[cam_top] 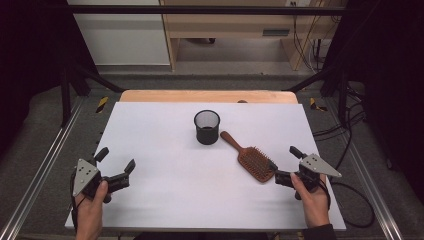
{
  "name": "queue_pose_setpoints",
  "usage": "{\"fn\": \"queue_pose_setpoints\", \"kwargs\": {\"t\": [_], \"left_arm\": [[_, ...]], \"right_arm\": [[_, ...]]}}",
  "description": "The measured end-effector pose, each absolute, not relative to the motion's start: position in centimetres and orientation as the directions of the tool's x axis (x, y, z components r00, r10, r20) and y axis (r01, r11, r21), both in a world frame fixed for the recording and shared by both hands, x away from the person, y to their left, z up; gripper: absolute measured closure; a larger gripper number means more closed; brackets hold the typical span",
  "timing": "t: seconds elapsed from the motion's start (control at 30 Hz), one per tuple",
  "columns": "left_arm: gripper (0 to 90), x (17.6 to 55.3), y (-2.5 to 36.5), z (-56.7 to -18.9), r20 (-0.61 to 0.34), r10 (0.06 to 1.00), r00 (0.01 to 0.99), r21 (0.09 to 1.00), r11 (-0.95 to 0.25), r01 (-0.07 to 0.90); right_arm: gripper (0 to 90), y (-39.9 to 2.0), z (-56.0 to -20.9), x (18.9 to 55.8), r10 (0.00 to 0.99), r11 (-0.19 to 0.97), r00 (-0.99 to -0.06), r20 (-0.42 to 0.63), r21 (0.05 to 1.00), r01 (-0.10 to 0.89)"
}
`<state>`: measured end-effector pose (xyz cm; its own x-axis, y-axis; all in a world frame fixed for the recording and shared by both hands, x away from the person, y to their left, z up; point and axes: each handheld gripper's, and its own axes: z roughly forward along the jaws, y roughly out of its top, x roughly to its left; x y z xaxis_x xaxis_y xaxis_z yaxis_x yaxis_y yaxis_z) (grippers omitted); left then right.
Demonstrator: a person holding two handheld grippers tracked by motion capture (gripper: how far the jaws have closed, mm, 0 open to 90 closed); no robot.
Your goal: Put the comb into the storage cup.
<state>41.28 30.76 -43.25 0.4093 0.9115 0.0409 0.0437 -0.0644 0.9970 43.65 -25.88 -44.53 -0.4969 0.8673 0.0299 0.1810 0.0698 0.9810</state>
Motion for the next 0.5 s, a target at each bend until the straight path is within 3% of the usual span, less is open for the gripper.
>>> {"fn": "queue_pose_setpoints", "kwargs": {"t": [0.5], "left_arm": [[3.0, 41.27, 30.93, -43.25, 0.039, 0.915, 0.401, 0.997, -0.063, 0.048]], "right_arm": [[6.3, -25.48, -44.81, 43.88, 0.87, 0.082, -0.492, 0.038, 0.972, 0.219]]}}
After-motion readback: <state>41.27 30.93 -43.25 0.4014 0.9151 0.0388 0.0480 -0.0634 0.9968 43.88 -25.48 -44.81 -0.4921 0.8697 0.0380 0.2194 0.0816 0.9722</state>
